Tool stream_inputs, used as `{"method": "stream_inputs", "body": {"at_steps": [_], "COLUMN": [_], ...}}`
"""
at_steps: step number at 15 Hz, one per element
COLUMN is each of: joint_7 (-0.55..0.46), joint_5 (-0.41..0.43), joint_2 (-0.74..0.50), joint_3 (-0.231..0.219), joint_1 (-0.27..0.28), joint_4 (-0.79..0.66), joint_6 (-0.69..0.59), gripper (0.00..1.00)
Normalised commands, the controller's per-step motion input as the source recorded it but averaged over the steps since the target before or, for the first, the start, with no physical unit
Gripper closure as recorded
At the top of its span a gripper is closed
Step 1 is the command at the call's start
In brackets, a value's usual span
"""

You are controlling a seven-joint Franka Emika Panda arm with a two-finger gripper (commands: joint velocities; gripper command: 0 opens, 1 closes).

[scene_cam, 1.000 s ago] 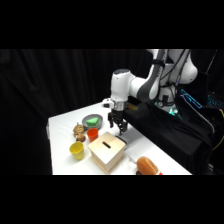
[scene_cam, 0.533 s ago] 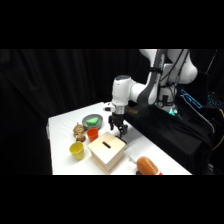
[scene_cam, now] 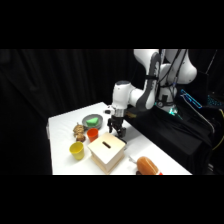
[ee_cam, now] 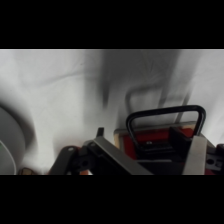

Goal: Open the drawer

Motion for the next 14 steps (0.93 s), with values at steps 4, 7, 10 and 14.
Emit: {"method": "stream_inputs", "body": {"at_steps": [4, 7, 10, 14], "joint_7": [-0.15, -0.1, -0.05, 0.0], "joint_5": [0.0, -0.08, -0.118, -0.113], "joint_2": [0.18, 0.2, 0.12, -0.12], "joint_3": [0.205, 0.145, 0.055, -0.038], "joint_1": [-0.241, -0.192, -0.096, -0.001], "joint_4": [0.03, 0.06, 0.04, -0.18], "joint_6": [0.3, 0.27, 0.21, 0.18], "gripper": [0.0, 0.0, 0.0, 0.0]}}
